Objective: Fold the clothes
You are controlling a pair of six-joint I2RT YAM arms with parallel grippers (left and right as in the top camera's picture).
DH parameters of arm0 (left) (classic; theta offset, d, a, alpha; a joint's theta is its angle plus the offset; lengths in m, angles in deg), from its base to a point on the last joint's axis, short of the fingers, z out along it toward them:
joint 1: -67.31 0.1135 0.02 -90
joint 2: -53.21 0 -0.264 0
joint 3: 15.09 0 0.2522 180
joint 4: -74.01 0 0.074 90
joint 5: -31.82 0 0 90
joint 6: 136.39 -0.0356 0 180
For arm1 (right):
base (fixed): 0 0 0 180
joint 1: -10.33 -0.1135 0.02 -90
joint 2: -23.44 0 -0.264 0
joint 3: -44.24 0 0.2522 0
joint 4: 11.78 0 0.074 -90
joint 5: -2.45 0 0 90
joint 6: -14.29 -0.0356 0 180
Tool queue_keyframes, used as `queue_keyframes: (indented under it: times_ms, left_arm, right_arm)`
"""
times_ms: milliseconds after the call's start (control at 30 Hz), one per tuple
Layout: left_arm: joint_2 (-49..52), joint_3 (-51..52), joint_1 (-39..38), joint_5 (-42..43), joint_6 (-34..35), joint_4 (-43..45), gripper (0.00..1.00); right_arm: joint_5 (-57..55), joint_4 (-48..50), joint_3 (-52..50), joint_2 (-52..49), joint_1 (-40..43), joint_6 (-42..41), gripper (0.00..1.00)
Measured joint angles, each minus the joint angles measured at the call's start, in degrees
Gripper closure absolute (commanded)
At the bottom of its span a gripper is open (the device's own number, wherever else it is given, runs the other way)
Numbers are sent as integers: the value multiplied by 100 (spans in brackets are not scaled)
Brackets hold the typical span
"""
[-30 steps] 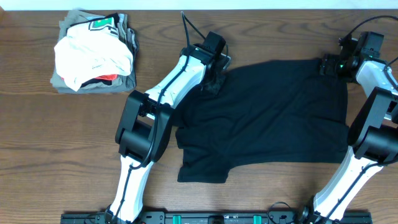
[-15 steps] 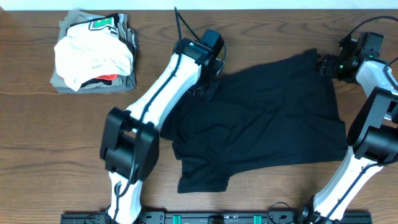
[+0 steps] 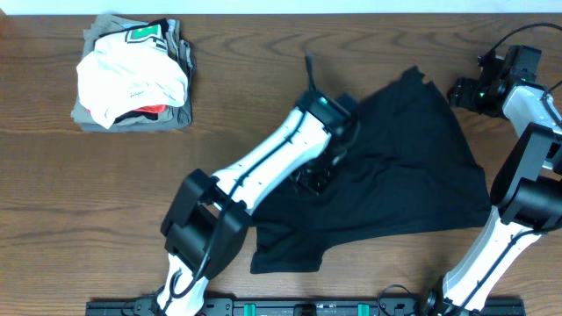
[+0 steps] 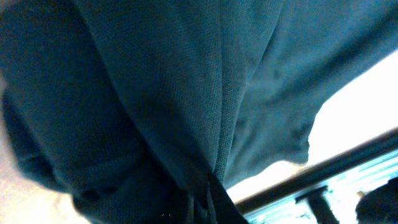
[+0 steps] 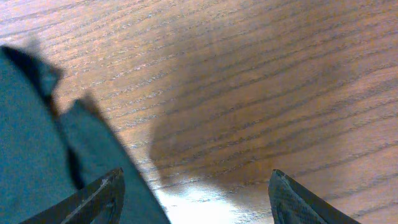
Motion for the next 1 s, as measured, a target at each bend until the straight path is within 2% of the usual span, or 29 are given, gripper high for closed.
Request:
queue_keyframes:
  times_ms: [67,100,167,333,467,700,1000]
  left_arm:
    - [17,96,-122,9,-7,-160,48]
    - [20,118,-164,17,13,-249,40]
    - [22,125,-195,20,15,-330,33]
    - [22,125,-168,-13,0,-382,32]
    - [22,28,-55,-345,157,-293,32]
    - [22,-363,828,-726,396,890,32]
    - [22,-363,1617,-828,557,1327,33]
  right_arm:
    - [0,0,0,0,0,0,27]
    - [2,0,0,0,0,0,28]
    - [0,0,0,0,0,0,27]
    - [0,0,0,0,0,0,27]
    - [4,-9,0,0,0,0,27]
    - [149,2,0,0,0,15,27]
    - [358,691,0,0,-348,151,30]
